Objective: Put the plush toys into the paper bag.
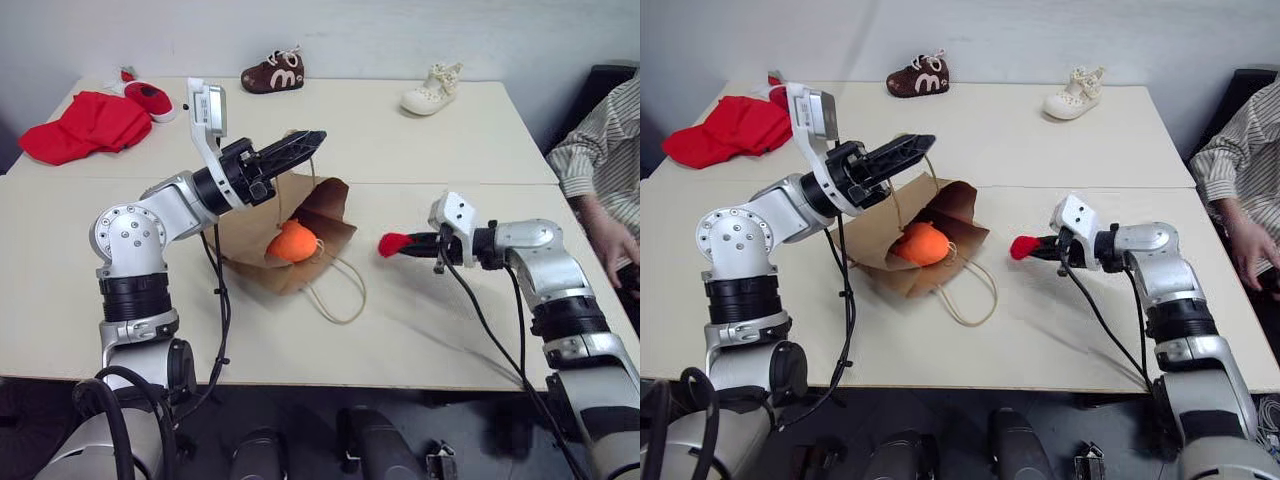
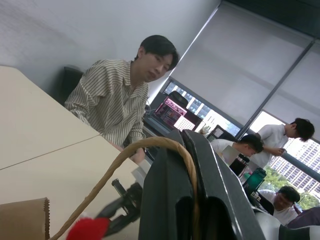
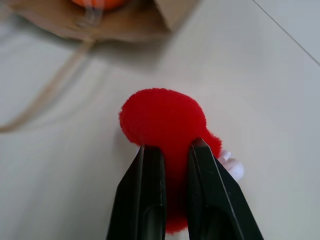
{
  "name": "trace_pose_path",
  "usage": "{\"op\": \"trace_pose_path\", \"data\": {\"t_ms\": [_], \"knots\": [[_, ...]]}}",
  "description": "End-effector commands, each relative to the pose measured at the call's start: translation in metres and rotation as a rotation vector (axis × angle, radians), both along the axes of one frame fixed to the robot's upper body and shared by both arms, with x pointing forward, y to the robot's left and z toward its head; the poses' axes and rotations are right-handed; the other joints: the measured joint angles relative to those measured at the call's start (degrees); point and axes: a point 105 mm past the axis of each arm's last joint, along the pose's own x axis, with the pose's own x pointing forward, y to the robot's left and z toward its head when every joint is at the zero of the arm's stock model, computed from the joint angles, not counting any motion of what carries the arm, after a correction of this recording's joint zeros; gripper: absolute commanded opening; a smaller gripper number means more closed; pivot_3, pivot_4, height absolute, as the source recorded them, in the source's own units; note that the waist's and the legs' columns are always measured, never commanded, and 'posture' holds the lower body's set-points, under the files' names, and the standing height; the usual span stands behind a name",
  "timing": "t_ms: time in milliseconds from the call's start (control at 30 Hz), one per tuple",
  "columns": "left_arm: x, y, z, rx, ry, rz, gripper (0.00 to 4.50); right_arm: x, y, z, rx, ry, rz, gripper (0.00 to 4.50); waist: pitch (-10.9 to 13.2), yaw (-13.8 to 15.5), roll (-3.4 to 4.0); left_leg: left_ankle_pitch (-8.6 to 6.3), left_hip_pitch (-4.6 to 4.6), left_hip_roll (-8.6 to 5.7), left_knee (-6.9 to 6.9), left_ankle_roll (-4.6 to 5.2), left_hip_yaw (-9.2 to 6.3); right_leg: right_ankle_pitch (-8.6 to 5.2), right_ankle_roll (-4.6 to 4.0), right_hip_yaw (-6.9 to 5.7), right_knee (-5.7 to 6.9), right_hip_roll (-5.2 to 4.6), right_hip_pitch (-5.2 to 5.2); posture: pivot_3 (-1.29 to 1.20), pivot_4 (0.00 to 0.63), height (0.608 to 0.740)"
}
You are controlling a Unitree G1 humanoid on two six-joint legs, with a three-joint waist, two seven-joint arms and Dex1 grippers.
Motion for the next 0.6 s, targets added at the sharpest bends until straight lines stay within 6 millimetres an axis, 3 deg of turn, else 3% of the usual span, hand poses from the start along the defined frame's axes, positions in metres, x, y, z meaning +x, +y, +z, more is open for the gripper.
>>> {"op": "trace_pose_path", "data": {"t_ms": [33, 167, 333, 467, 600], "knots": [[-0.007, -0.003, 0.015, -0.034, -0.041, -0.041, 0.0, -0.027, 0.037, 0.032, 0.098, 0.009, 0.053, 0.08, 0.0, -0.2, 0.01, 0.0, -0.11, 0.0, 0.04, 0.0, 0.0, 0.0, 0.0, 0.01, 0.07, -0.01, -0.14, 0.0, 0.15, 0.74], [-0.008, -0.007, 0.015, -0.038, -0.036, -0.058, 0.0, -0.028, 0.076, 0.03, 0.162, -0.016, -0.021, 0.08, 0.0, -0.2, 0.0, 0.07, -0.42, 0.03, 0.19, -0.12, -0.04, -0.01, -0.04, 0.0, 0.33, 0.01, -0.53, 0.0, 0.15, 0.74], [-0.013, -0.009, 0.018, -0.053, -0.035, -0.088, 0.0, 0.005, 0.104, 0.033, 0.23, -0.123, -0.212, 0.08, 0.0, -0.2, 0.0, 0.09, -0.48, -0.07, 0.21, -0.07, -0.02, -0.01, -0.04, 0.01, 0.34, -0.06, -0.57, 0.0, 0.15, 0.74], [-0.019, -0.009, 0.018, -0.057, -0.032, -0.125, 0.0, 0.03, 0.125, 0.048, 0.338, -0.164, -0.308, 0.08, 0.0, -0.3, -0.01, 0.1, -0.52, -0.07, 0.19, -0.06, -0.03, -0.01, -0.04, 0.0, 0.32, -0.05, -0.61, 0.0, 0.15, 0.74], [-0.022, -0.008, 0.015, -0.058, -0.017, -0.149, 0.0, 0.046, 0.152, 0.028, 0.267, -0.112, -0.35, 0.08, 0.0, -0.7, 0.0, 0.1, -0.51, -0.04, 0.14, -0.06, -0.03, -0.02, -0.05, -0.01, 0.32, -0.04, -0.63, 0.0, 0.15, 0.74]]}}
